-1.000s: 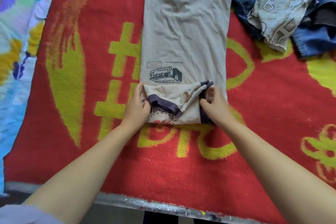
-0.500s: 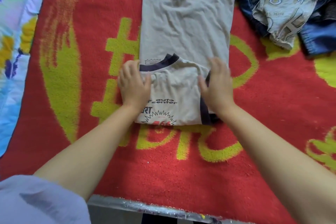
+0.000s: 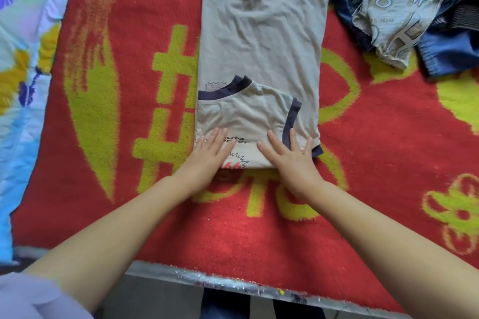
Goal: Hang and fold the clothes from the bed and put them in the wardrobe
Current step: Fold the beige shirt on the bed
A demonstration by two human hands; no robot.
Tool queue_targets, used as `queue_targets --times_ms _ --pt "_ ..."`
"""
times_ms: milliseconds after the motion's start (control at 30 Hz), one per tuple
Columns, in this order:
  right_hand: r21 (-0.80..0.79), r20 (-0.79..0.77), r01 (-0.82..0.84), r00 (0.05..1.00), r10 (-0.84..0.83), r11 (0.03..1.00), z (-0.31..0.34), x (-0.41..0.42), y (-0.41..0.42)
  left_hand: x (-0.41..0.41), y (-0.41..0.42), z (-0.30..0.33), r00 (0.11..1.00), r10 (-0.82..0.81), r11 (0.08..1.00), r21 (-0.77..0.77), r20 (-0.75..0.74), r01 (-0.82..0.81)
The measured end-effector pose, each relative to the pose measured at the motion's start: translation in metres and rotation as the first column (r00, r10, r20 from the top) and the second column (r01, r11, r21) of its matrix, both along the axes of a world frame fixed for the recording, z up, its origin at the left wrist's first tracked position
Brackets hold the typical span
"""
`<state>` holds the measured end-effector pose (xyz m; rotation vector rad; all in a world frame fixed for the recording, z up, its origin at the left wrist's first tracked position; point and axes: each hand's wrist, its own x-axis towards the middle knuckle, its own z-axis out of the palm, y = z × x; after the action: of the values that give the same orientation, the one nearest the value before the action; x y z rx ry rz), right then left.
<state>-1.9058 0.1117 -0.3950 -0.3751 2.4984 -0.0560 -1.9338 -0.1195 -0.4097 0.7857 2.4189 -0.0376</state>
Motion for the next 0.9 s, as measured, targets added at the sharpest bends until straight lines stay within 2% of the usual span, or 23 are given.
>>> queue_targets --times_ms 67,133,200,267,300,367,400,467,533,600,633,667,700,800,833,900 --pt "-0.036 0.111 -0.045 0.993 0.048 0.998 0.019 -0.002 0.004 0.005 0.002 0.019 0.994 -0.040 0.998 -0.049 0.102 0.045" --pt "-0.106 0.246 -0.114 0.960 0.137 0.988 0.041 0.003 0.009 0.014 0.002 0.041 0.961 -0.074 0.996 -0.033 0.266 0.086" --pt "-0.211 0.453 -0.082 0.875 0.172 0.974 0.065 0.007 0.018 0.018 0.000 0.066 0.860 -0.016 0.997 0.075 0.511 -0.026" --pt "-0.251 0.607 0.009 0.780 0.150 0.968 0.090 -0.001 0.027 0.009 -0.006 0.089 0.747 0.027 0.977 0.139 0.665 -0.159" --pt "-0.255 0.635 0.038 0.760 0.138 0.966 0.098 -0.012 0.033 -0.003 -0.011 0.098 0.708 0.056 0.969 0.133 0.704 -0.210" --pt "-0.279 0.571 0.111 0.818 0.071 0.954 0.107 -0.045 0.047 -0.031 -0.022 0.107 0.646 0.172 0.909 0.133 0.744 -0.395" --pt "-0.300 0.501 0.165 0.865 0.008 0.940 0.108 -0.063 0.054 -0.047 -0.027 0.107 0.614 0.243 0.840 0.153 0.751 -0.520" --pt "-0.363 0.353 0.304 0.920 -0.172 0.881 0.099 -0.097 0.065 -0.077 -0.034 0.099 0.525 0.393 0.621 0.203 0.754 -0.757" --pt "-0.409 0.281 0.481 0.875 -0.394 0.776 0.078 -0.122 0.067 -0.098 -0.031 0.081 0.379 0.517 0.320 0.237 0.768 -0.917" --pt "-0.431 0.282 0.628 0.776 -0.564 0.648 0.051 -0.134 0.063 -0.110 -0.017 0.055 0.169 0.585 -0.011 0.217 0.793 -0.976" --pt "-0.429 0.258 0.657 0.747 -0.612 0.620 0.038 -0.134 0.059 -0.113 -0.009 0.041 0.091 0.618 -0.120 0.207 0.781 -0.971" --pt "-0.421 0.202 0.652 0.745 -0.635 0.631 0.026 -0.132 0.056 -0.112 -0.002 0.027 0.059 0.668 -0.163 0.223 0.742 -0.961" --pt "-0.412 0.125 0.629 0.756 -0.643 0.659 0.016 -0.127 0.053 -0.108 0.004 0.015 0.088 0.743 -0.132 0.273 0.663 -0.953" --pt "-0.450 -0.078 0.552 0.758 -0.647 0.701 0.002 -0.110 0.051 -0.085 0.014 -0.004 0.301 0.904 0.128 0.480 0.303 -0.868" --pt "-0.462 -0.108 0.529 0.763 -0.638 0.711 0.000 -0.106 0.052 -0.077 0.016 -0.006 0.333 0.916 0.174 0.527 0.223 -0.832" --pt "-0.428 -0.147 0.479 0.800 -0.581 0.767 -0.004 -0.103 0.054 -0.067 0.016 -0.011 0.333 0.934 0.212 0.553 0.127 -0.806"
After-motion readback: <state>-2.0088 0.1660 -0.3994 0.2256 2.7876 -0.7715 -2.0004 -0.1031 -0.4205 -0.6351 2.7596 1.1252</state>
